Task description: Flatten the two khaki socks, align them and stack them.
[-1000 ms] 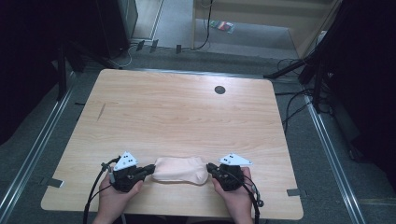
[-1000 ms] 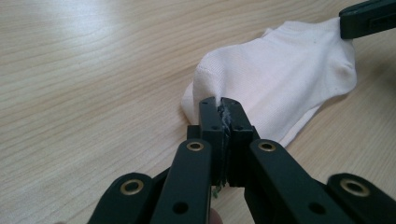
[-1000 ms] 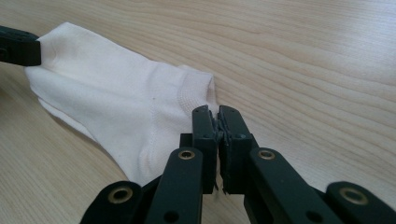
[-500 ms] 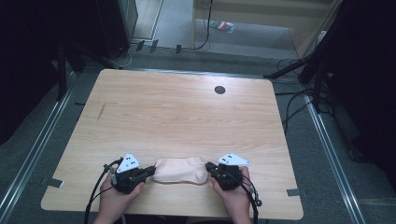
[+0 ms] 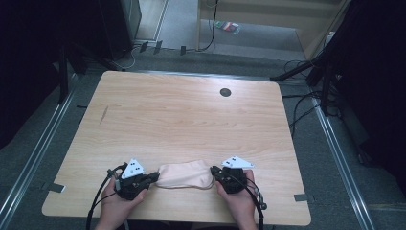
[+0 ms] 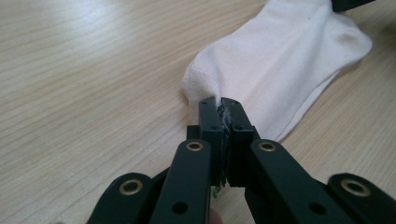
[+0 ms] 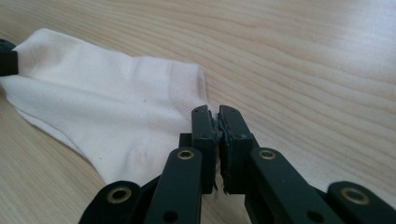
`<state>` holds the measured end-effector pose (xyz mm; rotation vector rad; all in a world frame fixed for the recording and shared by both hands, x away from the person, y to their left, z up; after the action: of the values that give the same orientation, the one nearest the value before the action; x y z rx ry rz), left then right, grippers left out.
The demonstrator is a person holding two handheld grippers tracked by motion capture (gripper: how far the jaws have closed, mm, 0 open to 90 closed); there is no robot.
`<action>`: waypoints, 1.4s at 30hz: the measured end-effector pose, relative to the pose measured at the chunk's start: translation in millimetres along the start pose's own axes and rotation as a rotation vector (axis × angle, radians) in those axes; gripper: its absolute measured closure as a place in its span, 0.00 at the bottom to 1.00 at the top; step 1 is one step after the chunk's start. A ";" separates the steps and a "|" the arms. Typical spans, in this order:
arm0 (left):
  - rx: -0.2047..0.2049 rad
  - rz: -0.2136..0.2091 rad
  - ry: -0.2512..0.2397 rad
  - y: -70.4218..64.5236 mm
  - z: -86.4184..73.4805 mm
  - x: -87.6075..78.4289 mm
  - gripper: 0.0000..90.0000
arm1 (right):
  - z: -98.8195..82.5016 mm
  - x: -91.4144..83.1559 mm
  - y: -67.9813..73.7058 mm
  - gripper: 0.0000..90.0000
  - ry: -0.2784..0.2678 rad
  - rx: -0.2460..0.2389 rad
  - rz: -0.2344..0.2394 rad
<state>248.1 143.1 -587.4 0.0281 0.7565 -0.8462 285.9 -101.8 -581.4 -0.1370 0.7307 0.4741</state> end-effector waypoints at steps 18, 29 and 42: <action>-0.082 -0.035 -0.222 14.3 18.3 -23.0 0.82 | 7.0 -19.2 1.4 0.84 -0.123 0.068 0.023; -0.068 -0.040 -0.084 10.9 8.7 8.4 0.91 | -10.2 -0.3 21.8 0.97 0.006 0.021 0.089; -0.129 -0.057 -0.222 32.5 14.2 -15.9 0.41 | 6.2 -14.4 -6.6 0.41 -0.135 0.118 0.095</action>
<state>272.1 171.3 -575.7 -0.2003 0.6030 -0.8370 283.5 -111.3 -567.5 0.0402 0.6326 0.5238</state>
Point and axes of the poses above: each handheld gripper's, and its own axes: x roughly forward along the jaws, z roughly out of its top, y roughly to its left, the point moved 7 cm from there along x, roughly forward along the jaws, and after that the axes turned 10 degrees about -z, right-handed, at the moved point
